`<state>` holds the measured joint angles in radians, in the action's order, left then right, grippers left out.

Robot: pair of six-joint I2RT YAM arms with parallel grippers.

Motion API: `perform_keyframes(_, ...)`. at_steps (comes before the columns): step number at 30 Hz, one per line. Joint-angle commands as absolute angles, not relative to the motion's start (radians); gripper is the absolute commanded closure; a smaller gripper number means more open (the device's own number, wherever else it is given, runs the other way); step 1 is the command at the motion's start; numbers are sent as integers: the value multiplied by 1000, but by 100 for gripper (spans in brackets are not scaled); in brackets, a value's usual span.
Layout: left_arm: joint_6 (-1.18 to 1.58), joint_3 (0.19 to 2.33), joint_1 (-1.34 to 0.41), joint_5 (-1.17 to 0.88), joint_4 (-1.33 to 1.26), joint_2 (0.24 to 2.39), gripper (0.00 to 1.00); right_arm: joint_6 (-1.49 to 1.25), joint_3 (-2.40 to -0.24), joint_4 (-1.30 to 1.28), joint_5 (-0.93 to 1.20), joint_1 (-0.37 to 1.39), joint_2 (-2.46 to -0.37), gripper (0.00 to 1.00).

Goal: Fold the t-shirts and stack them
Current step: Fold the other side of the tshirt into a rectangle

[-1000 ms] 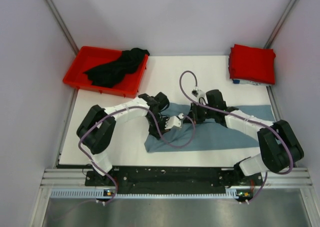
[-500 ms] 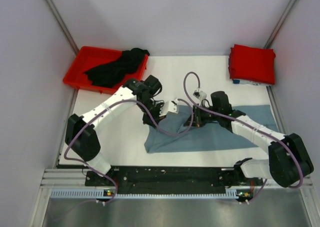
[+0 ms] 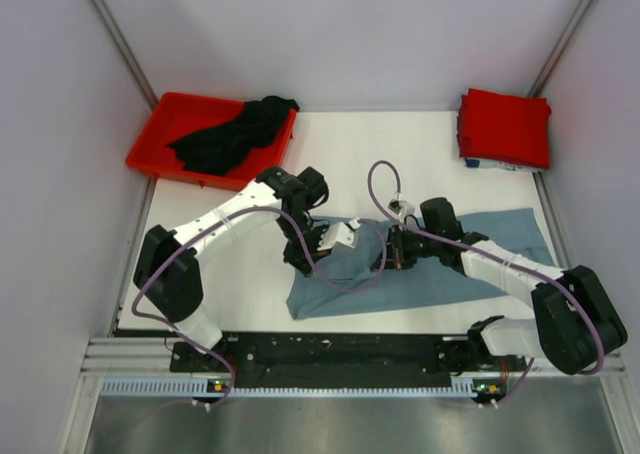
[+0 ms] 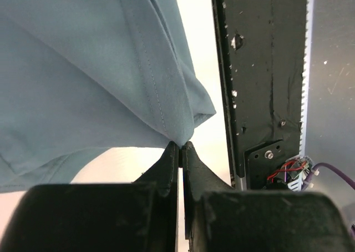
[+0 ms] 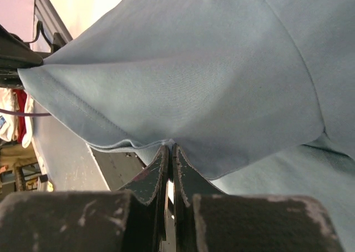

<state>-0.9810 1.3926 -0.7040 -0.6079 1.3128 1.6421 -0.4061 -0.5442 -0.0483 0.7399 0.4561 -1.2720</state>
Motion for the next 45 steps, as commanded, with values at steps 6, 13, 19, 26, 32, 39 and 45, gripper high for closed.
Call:
perform_keyframes(6, -744, 1606, -672, -252, 1151, 1652, 100, -396, -773, -113, 620, 433, -1239, 100)
perform_keyframes(13, -739, 1735, -667, 61, 939, 1657, 100, -350, -940, -158, 548, 407, -1299, 100)
perform_keyframes(19, -784, 1850, -666, 103, 960, 1655, 100, -330, -968, -178, 552, 402, -1296, 100)
perform_keyframes(26, -845, 1899, -672, -190, 1216, 1634, 100, -315, -930, -202, 574, 399, -1258, 100)
perform_keyframes(32, -916, 1757, -678, -357, 1448, 1603, 100, -308, -845, -239, 656, 400, -1229, 100)
perform_keyframes(39, -957, 1471, -693, -543, 1444, 1601, 100, -422, -648, -129, 736, 402, -1201, 100)
perform_keyframes(45, -997, 1286, -721, -583, 1342, 1638, 100, -537, -497, 52, 741, 431, -1223, 100)
